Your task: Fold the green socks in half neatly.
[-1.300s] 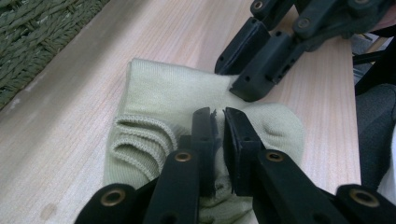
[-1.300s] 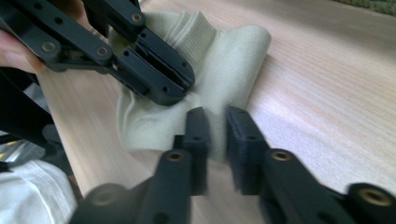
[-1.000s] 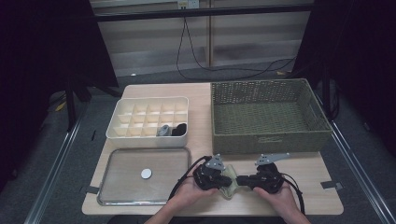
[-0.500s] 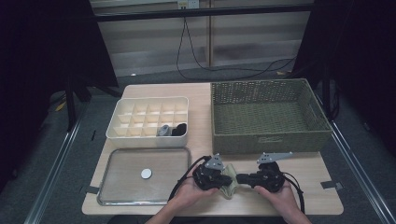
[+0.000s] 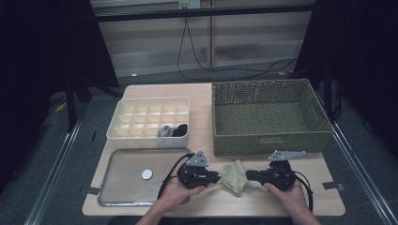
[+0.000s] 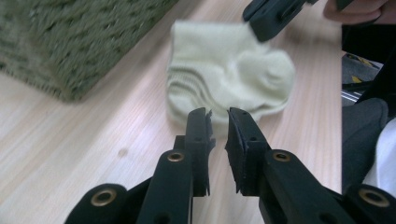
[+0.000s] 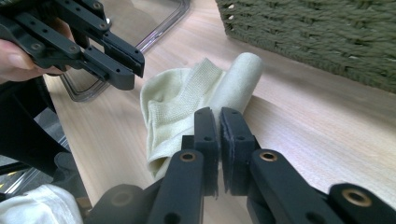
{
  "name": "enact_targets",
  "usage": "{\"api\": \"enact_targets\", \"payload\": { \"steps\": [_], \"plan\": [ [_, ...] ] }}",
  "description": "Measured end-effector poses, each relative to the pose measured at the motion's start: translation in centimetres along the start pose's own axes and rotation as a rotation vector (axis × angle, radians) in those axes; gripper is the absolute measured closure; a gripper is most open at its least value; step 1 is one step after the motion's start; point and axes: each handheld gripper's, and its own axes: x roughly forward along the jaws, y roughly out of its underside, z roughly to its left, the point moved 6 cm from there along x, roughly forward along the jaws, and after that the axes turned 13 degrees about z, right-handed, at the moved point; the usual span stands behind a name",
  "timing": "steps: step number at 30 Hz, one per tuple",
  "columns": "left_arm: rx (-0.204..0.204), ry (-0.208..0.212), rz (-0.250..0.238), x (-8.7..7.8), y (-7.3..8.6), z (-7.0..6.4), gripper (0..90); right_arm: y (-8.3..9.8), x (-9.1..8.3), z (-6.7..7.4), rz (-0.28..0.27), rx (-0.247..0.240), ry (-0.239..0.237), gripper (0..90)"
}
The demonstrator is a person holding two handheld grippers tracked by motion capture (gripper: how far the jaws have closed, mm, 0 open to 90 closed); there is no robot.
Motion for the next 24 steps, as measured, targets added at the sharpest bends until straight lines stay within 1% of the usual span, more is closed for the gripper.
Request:
{"api": "enact_targets", "payload": {
  "steps": [1,2,3,4,6,7,8,9,13,14,15,16,17,18,20,21,23,24],
  "plan": [
    [0.0,0.007,-0.007,0.3,-0.1,0.0,78.7,0.0,0.0,0.0,0.0,-0.004,0.006,86.3],
    [-0.008,0.01,0.006,0.4,-0.1,-0.1,78.7,-0.1,0.0,0.0,0.0,-0.008,0.009,86.3],
    [-0.006,0.013,0.004,0.6,-0.2,-0.2,78.7,-0.1,0.0,0.0,-0.001,-0.007,0.007,86.3],
    [0.0,0.015,0.005,0.8,-0.4,-0.3,78.7,-0.2,0.0,0.1,0.001,-0.007,0.005,86.3],
    [0.018,0.007,0.023,1.3,-0.5,-0.5,78.7,-0.3,0.2,0.3,-0.001,-0.014,0.003,86.3],
    [0.019,0.011,0.034,1.5,-0.4,-0.5,78.7,-0.4,0.2,0.4,-0.001,-0.023,0.0,86.3],
    [0.018,0.018,0.029,1.7,-0.5,-0.4,78.7,-0.5,0.3,0.5,0.0,-0.026,0.001,86.3],
    [0.017,0.016,0.03,1.9,-0.7,-0.5,78.7,-0.6,0.4,0.6,-0.001,-0.03,0.002,86.3],
    [0.031,0.027,0.033,2.6,-1.0,-1.0,78.7,-1.2,0.7,1.1,-0.008,-0.044,-0.009,86.2],
    [0.038,0.024,0.037,2.7,-1.1,-1.1,78.7,-1.3,0.9,1.2,-0.005,-0.05,-0.013,86.2],
    [0.047,0.02,0.055,2.8,-1.0,-1.1,78.7,-1.4,1.1,1.4,0.001,-0.054,-0.013,86.2],
    [0.048,0.022,0.049,2.9,-1.1,-1.2,78.7,-1.5,1.3,1.5,0.007,-0.065,-0.006,86.2],
    [0.051,0.022,0.052,3.0,-1.1,-1.2,78.7,-1.5,1.5,1.7,0.012,-0.067,-0.013,86.2],
    [0.051,0.019,0.062,3.0,-1.1,-1.2,78.7,-1.6,1.7,1.8,0.016,-0.073,-0.02,86.2],
    [0.043,0.021,0.052,3.2,-1.2,-1.1,78.7,-1.6,2.1,2.1,0.026,-0.084,-0.028,86.2],
    [0.052,0.022,0.06,3.2,-1.1,-1.0,78.8,-1.6,2.3,2.3,0.029,-0.086,-0.032,86.2],
    [0.049,0.014,0.078,3.2,-1.0,-0.8,78.8,-1.6,2.6,2.5,0.037,-0.09,-0.039,86.2],
    [0.036,0.016,0.063,3.3,-1.1,-0.9,79.0,-1.6,2.7,2.5,0.036,-0.095,-0.043,86.2]
  ]
}}
